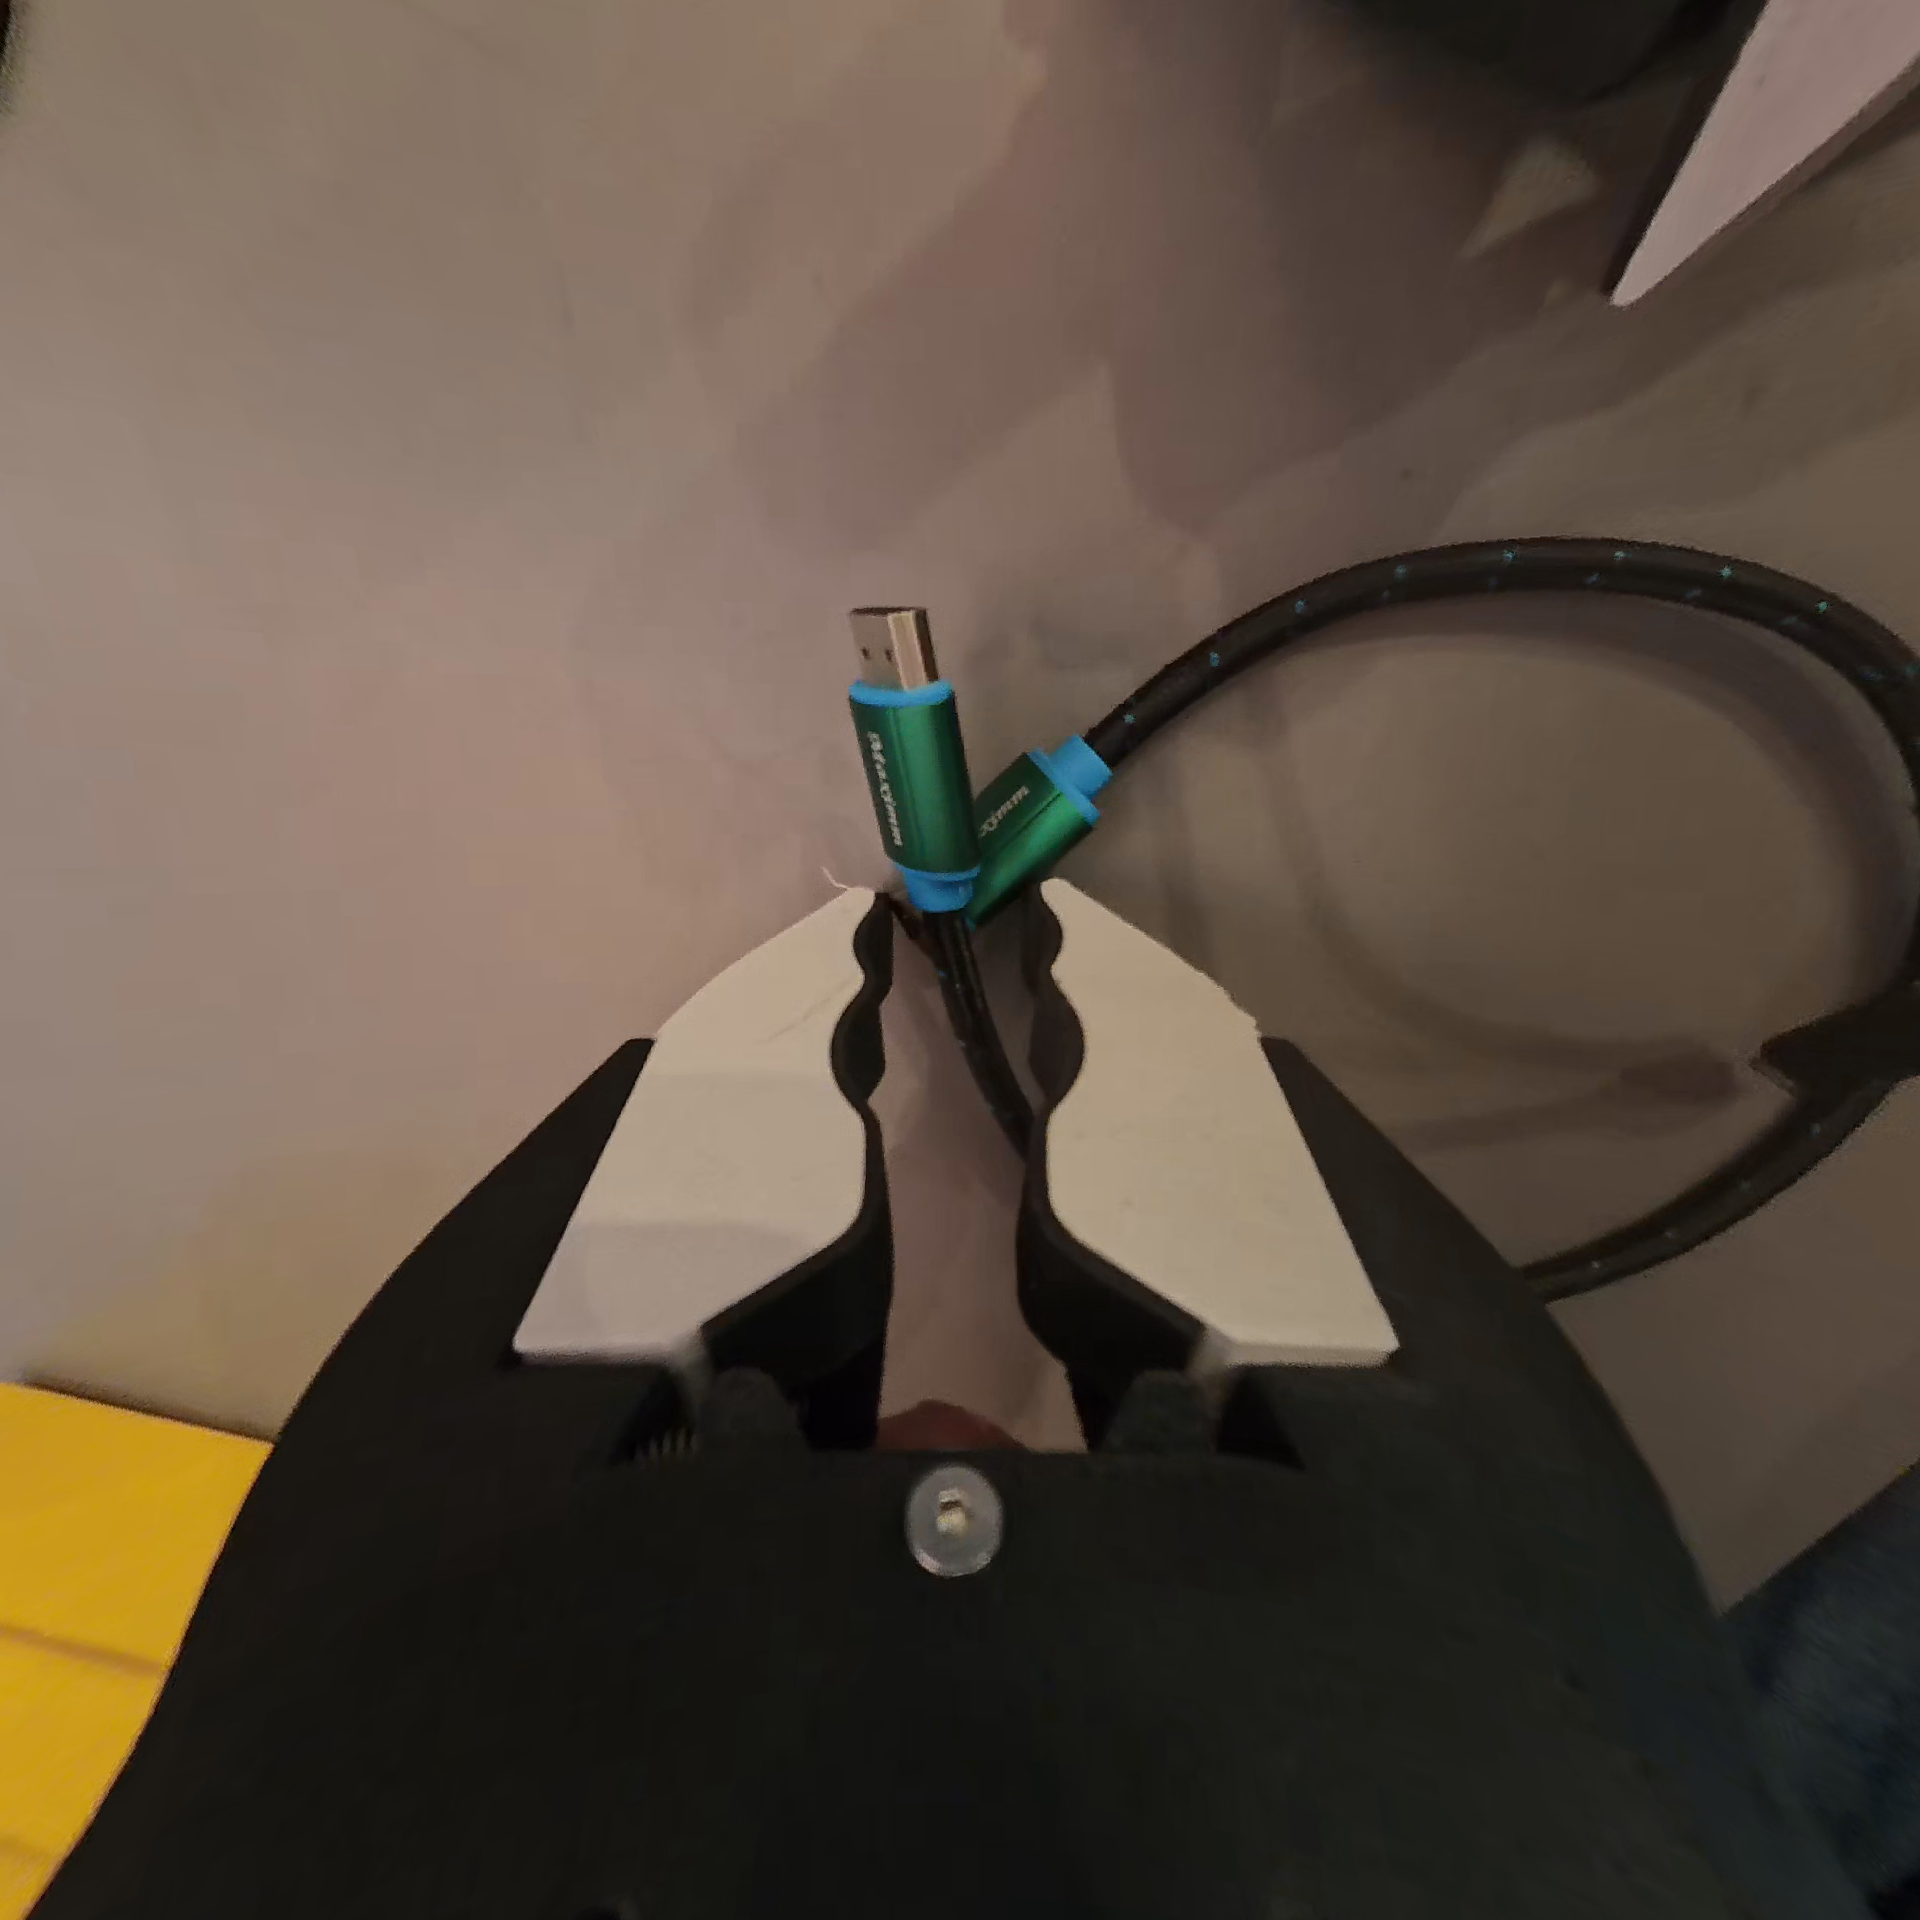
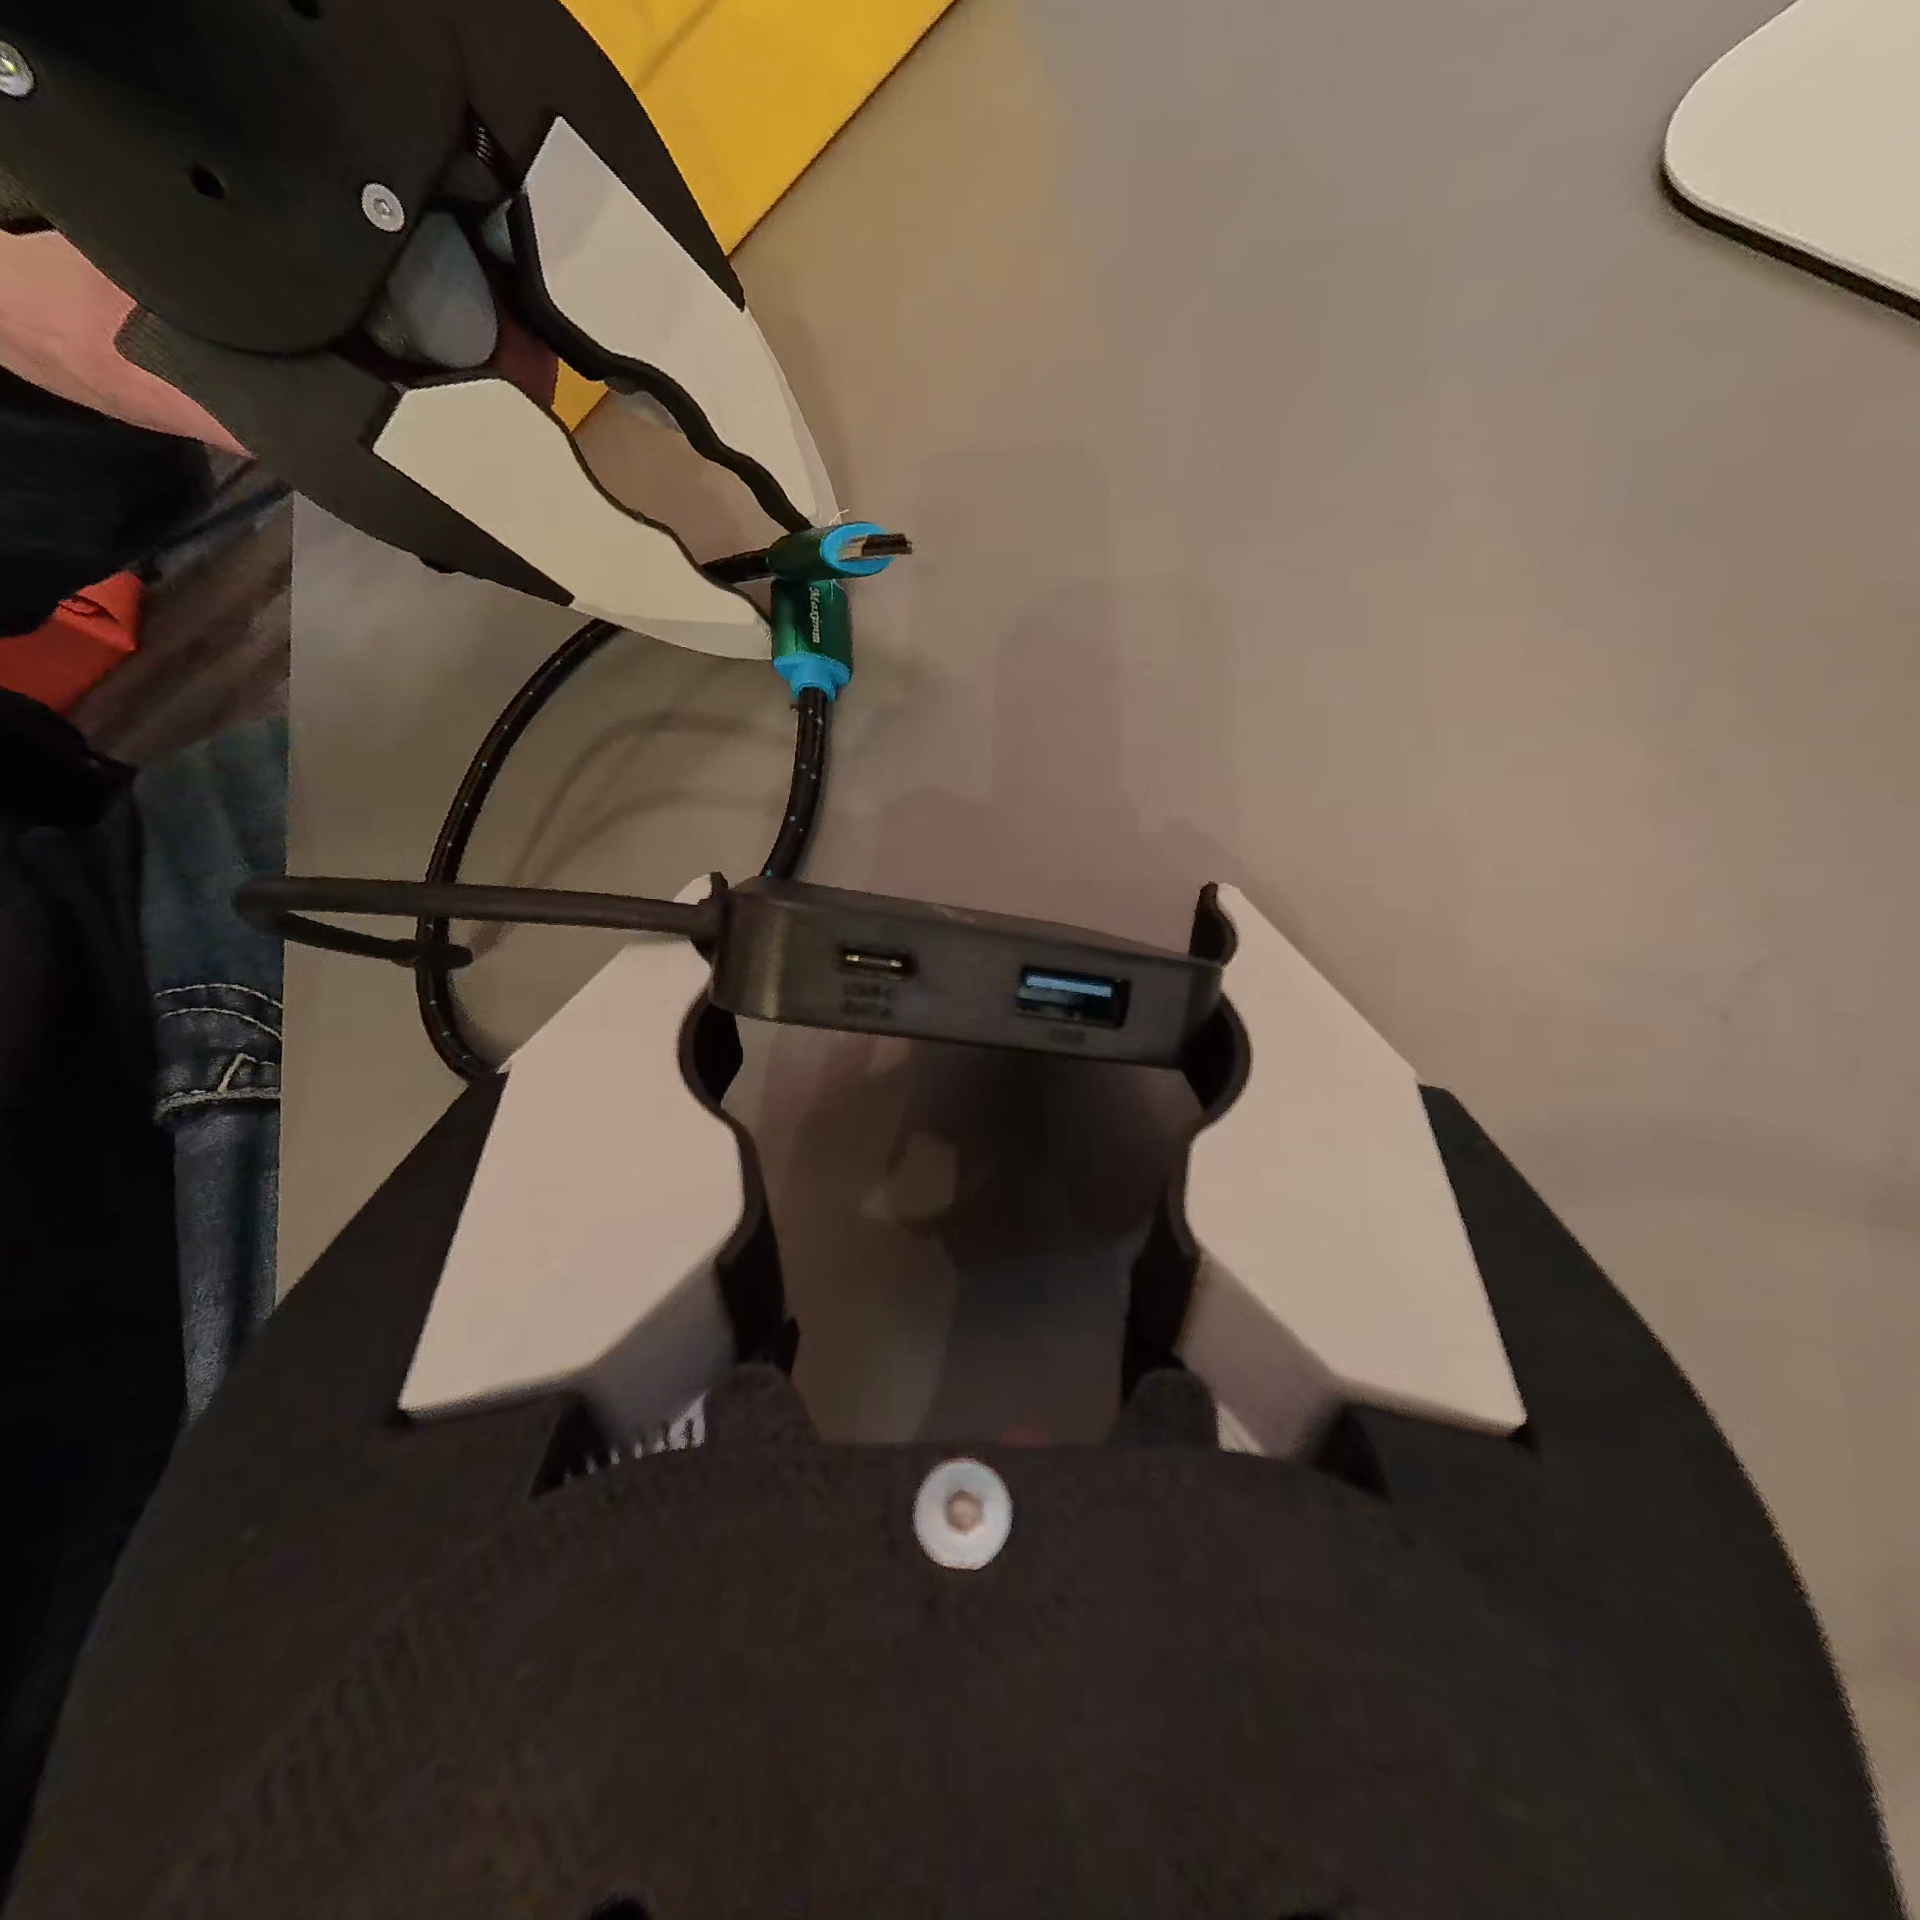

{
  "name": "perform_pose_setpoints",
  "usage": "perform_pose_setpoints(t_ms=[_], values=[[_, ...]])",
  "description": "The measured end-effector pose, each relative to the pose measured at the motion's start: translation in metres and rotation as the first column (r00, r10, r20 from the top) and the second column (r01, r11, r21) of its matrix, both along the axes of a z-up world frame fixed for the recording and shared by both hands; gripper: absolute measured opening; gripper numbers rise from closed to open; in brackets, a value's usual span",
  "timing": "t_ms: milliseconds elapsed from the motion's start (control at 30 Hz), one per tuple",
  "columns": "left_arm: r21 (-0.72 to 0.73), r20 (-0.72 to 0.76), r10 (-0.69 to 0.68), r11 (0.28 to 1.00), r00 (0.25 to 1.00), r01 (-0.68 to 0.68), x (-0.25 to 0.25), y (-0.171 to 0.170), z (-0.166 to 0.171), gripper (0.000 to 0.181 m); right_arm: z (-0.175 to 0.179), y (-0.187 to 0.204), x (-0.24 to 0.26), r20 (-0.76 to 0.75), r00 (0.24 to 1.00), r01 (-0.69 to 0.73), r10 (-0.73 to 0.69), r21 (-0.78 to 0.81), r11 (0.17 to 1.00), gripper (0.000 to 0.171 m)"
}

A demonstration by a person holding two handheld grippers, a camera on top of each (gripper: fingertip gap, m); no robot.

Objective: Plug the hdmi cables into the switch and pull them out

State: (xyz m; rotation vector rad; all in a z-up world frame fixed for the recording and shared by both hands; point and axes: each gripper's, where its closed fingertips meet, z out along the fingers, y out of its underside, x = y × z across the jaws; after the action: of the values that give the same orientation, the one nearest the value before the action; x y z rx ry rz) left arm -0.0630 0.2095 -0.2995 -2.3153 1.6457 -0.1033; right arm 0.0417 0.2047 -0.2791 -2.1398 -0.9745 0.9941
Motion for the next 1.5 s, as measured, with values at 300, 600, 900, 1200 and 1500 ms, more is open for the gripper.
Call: perform_pose_setpoints(t_ms=[300,600,900,1200,1500], values=[[0.044,-0.014,-0.023,0.999,1.000,0.024,-0.002,0.004,0.009,0.017,-0.001,-0.011,0.004,0.022,0.999,-0.046,0.046,0.013,0.999,0.089],[0.127,-0.077,-0.045,0.990,0.996,0.055,-0.013,0.015,0.021,0.016,-0.003,-0.021,0.019,0.078,0.996,-0.047,0.046,0.015,0.999,0.094],[0.212,-0.129,-0.061,0.973,0.990,0.088,-0.020,0.025,0.041,0.015,0.002,-0.038,0.038,0.295,0.955,-0.041,0.041,-0.008,0.999,0.107],[0.211,-0.090,-0.159,0.962,0.983,0.175,-0.012,0.018,0.049,0.015,0.082,-0.033,0.003,0.066,0.992,-0.119,0.106,0.238,0.964,0.081],[0.224,-0.109,-0.311,0.917,0.944,0.329,0.002,-0.001,0.055,0.015,0.088,-0.013,-0.053,0.071,0.967,-0.247,0.244,0.479,0.842,0.060]])
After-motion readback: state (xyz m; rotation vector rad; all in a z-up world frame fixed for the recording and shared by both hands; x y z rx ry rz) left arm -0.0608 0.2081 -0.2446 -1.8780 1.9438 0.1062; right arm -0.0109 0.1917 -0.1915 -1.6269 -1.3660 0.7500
